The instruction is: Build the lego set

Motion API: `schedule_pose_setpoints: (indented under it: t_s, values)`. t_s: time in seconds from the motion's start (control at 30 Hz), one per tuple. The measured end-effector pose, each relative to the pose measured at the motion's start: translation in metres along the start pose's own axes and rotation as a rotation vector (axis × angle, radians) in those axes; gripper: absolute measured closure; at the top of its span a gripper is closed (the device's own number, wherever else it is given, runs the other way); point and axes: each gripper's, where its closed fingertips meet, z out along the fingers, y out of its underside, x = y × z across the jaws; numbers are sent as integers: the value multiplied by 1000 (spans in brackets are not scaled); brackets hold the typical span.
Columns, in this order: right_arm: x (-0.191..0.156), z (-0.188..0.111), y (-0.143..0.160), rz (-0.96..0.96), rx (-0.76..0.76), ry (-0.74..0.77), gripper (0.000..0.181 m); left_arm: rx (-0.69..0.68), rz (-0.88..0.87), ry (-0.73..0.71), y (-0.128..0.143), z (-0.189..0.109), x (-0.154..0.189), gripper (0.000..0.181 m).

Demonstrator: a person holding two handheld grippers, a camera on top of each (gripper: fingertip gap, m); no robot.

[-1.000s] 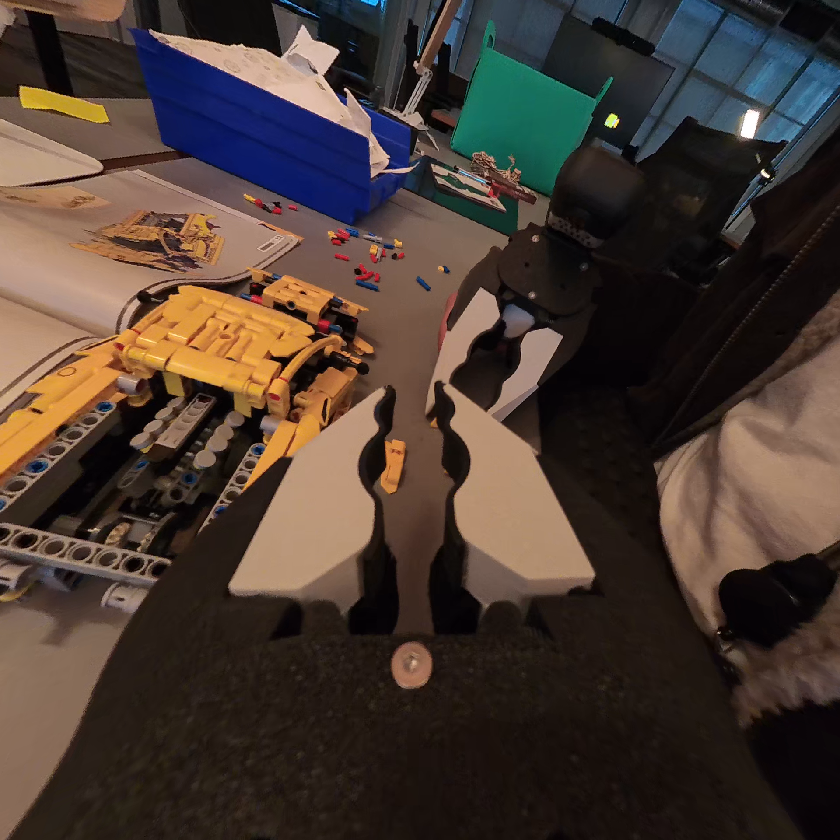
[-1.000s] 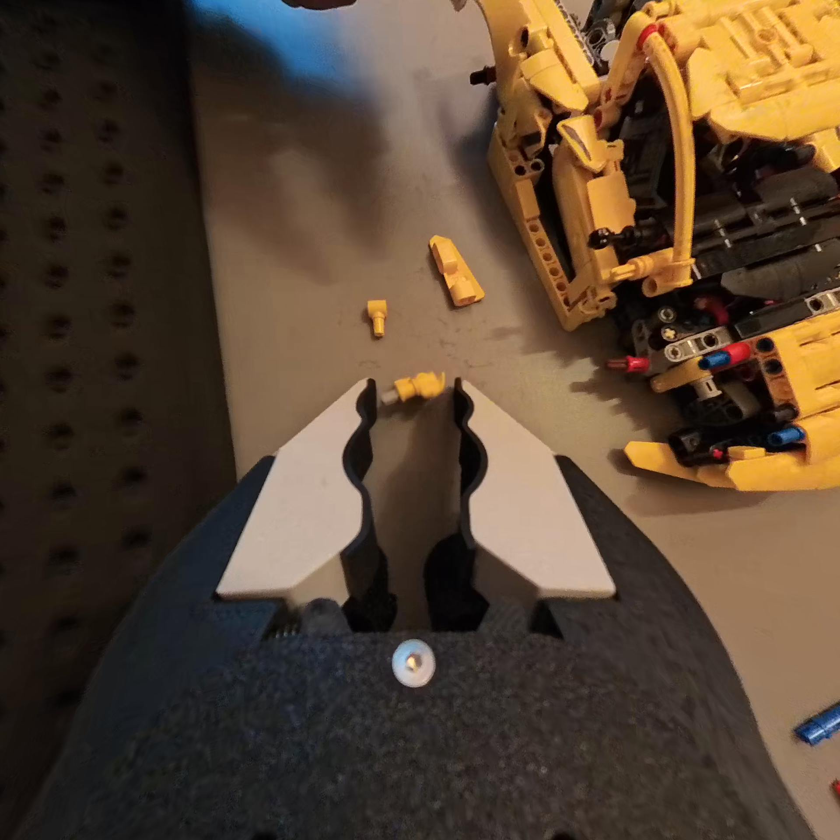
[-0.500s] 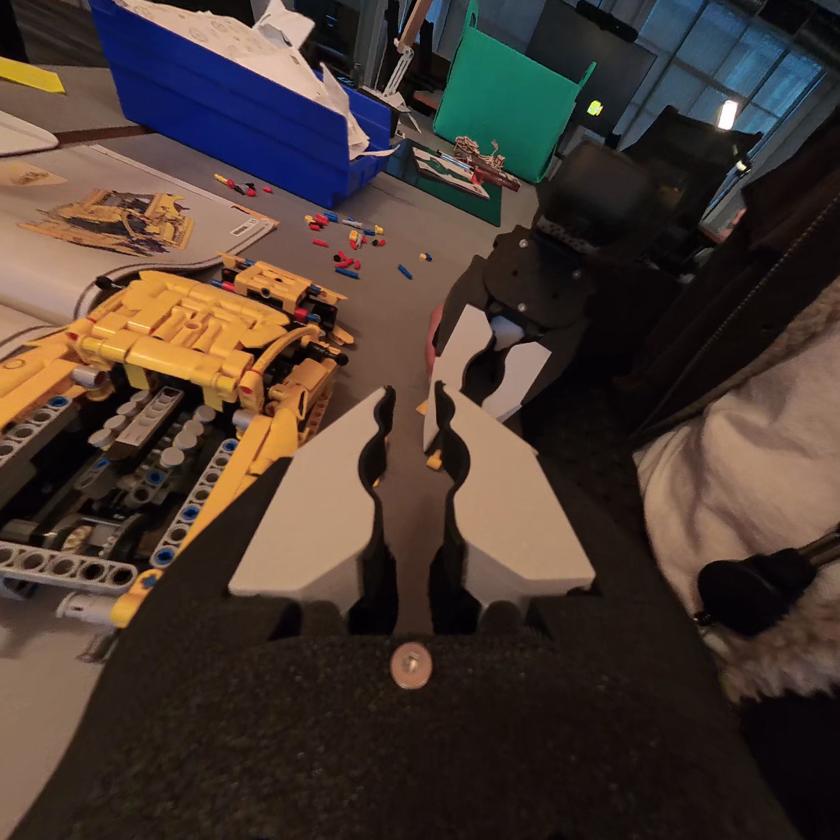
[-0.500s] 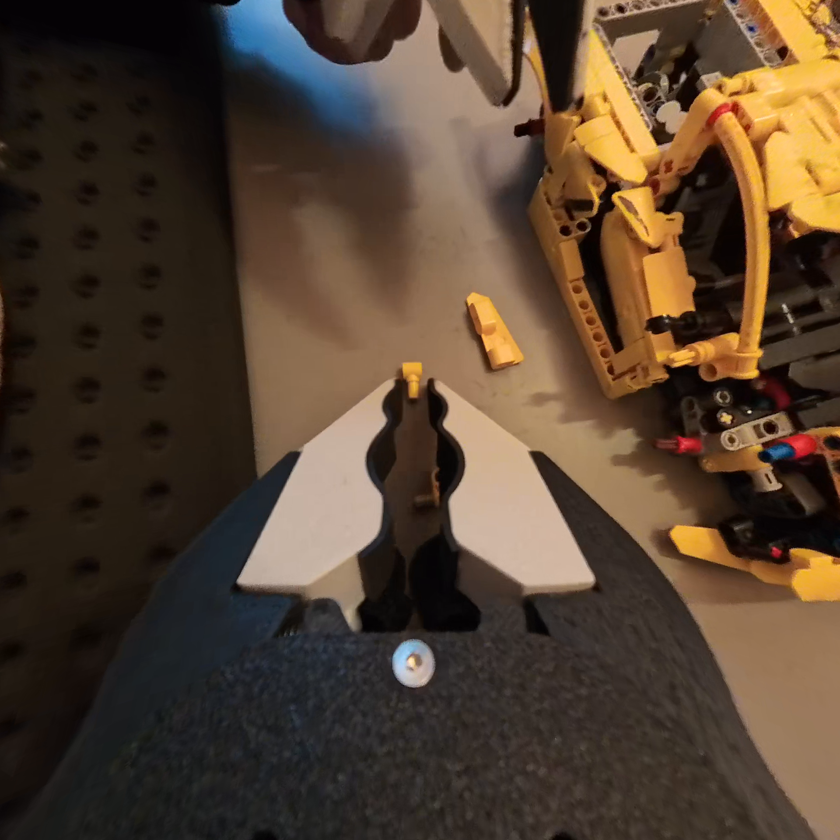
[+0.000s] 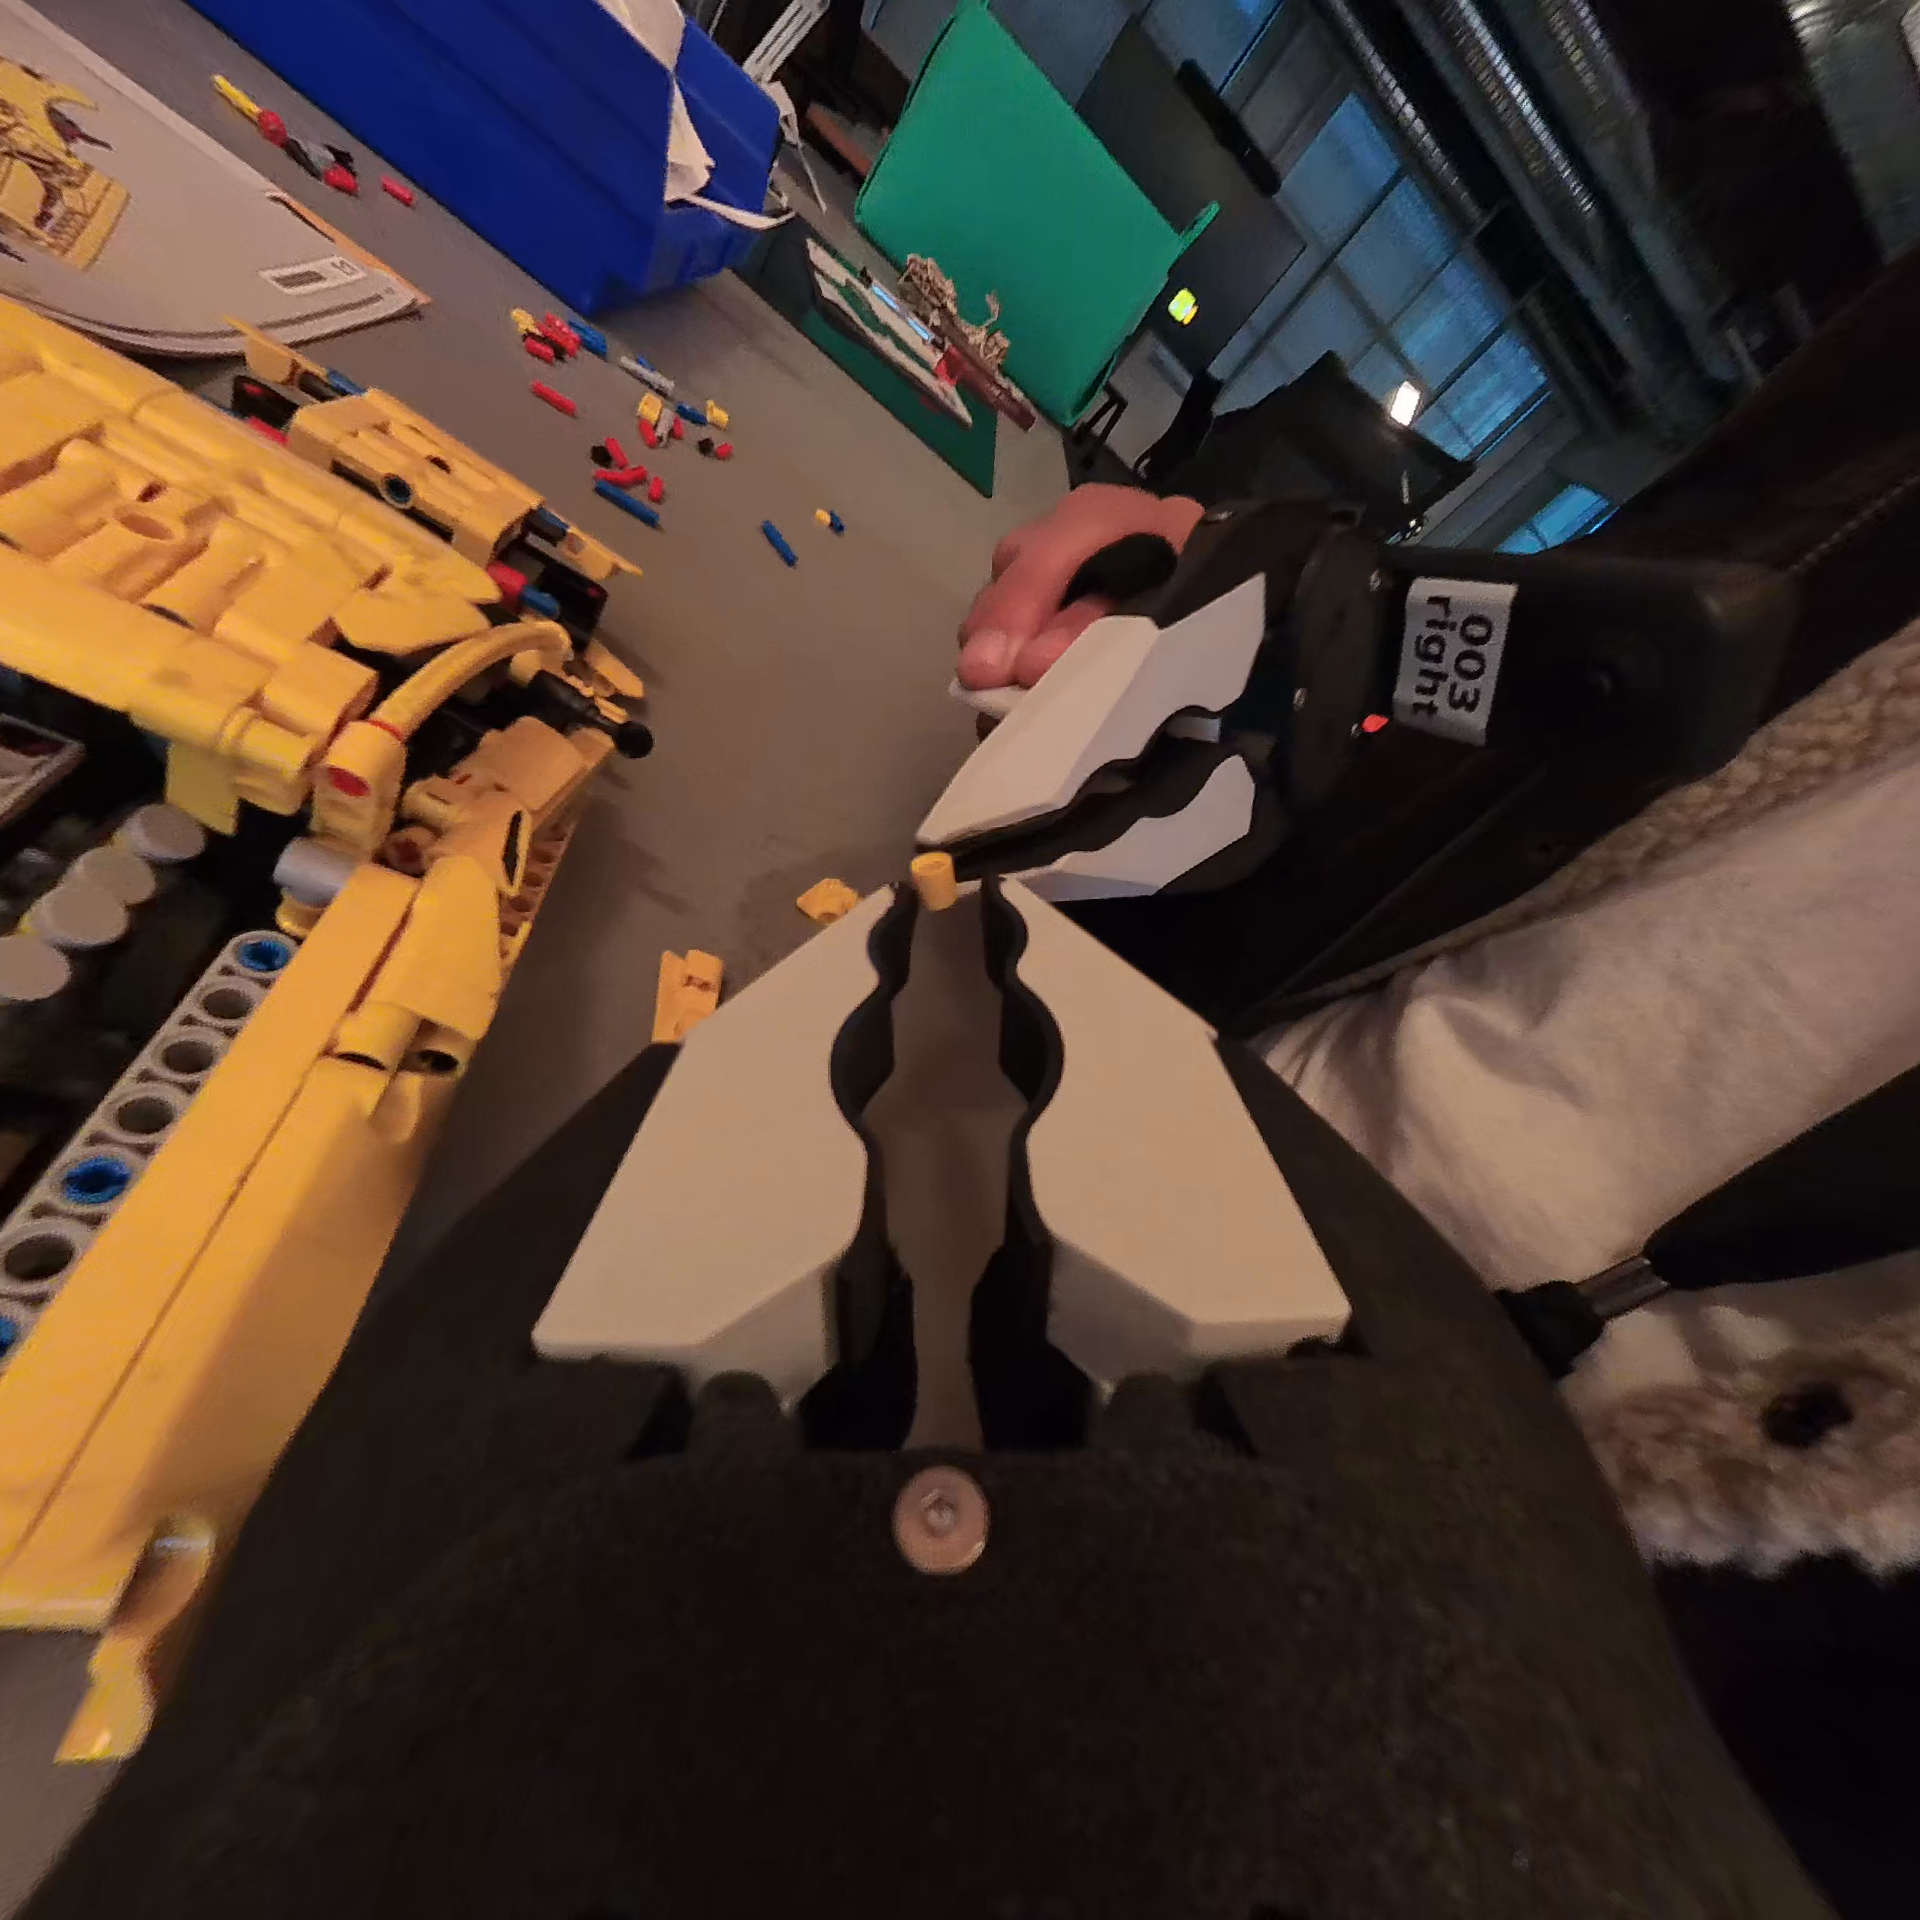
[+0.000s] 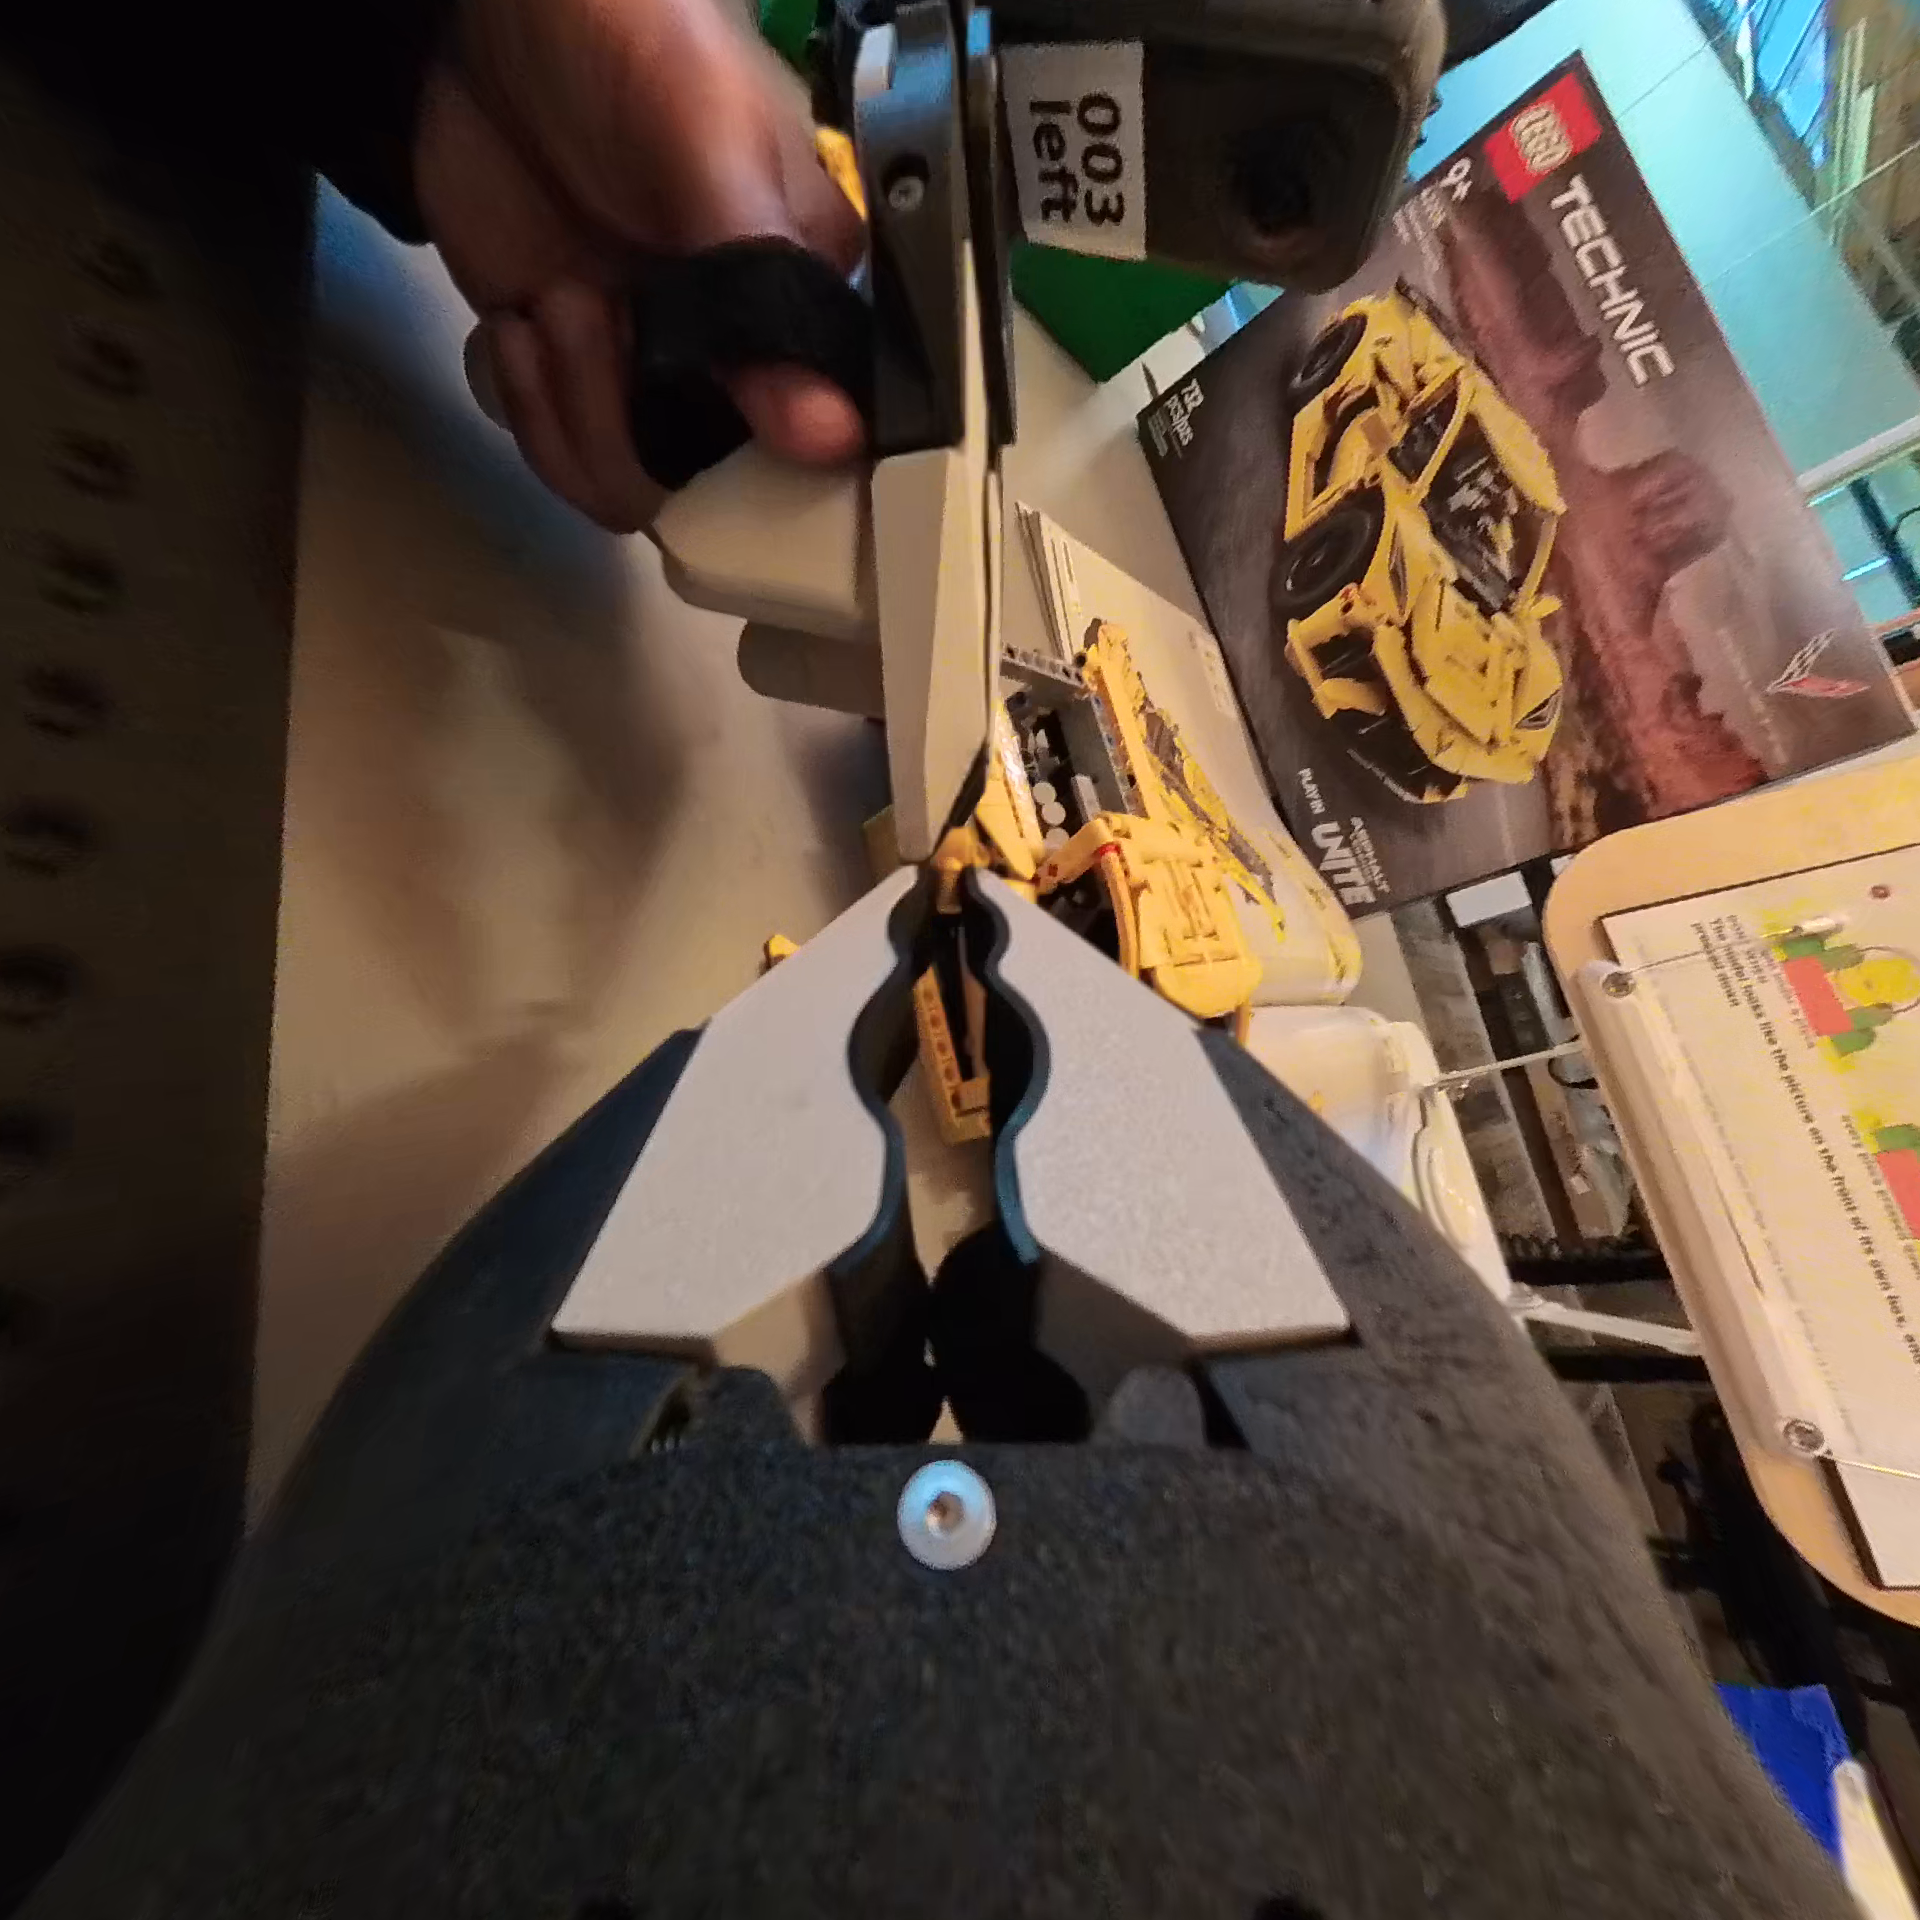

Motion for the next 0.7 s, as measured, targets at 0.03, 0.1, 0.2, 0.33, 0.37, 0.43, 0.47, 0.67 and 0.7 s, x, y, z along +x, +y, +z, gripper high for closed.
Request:
schedule_pose_setpoints:
  t_s: [0.03,0.1,0.2,0.33,0.37,0.43,0.47,0.67,0.7]
  values:
    - [0,0,-1,-4,8,0,178,4,-5,6,-1,0,1,171]
    - [-1,-1,0,-6,12,-12,178,-2,3,6,0,0,1,171]
    - [1,-4,-4,20,51,-11,178,18,-3,36,-3,0,6,174]
    - [1,-7,-8,167,106,-44,178,33,58,46,-5,-1,11,175]
    - [1,-9,-10,257,126,-84,174,33,75,59,-5,-1,14,175]
    - [2,-16,-14,453,194,-174,167,40,125,70,-6,-2,19,175]
    - [4,-20,-13,560,220,-228,163,33,160,55,-5,-2,19,175]
    - [-29,-37,63,874,-90,-578,151,-61,264,-5,9,3,16,174]
    - [-32,-37,72,878,-116,-575,150,-77,277,-14,11,5,15,174]
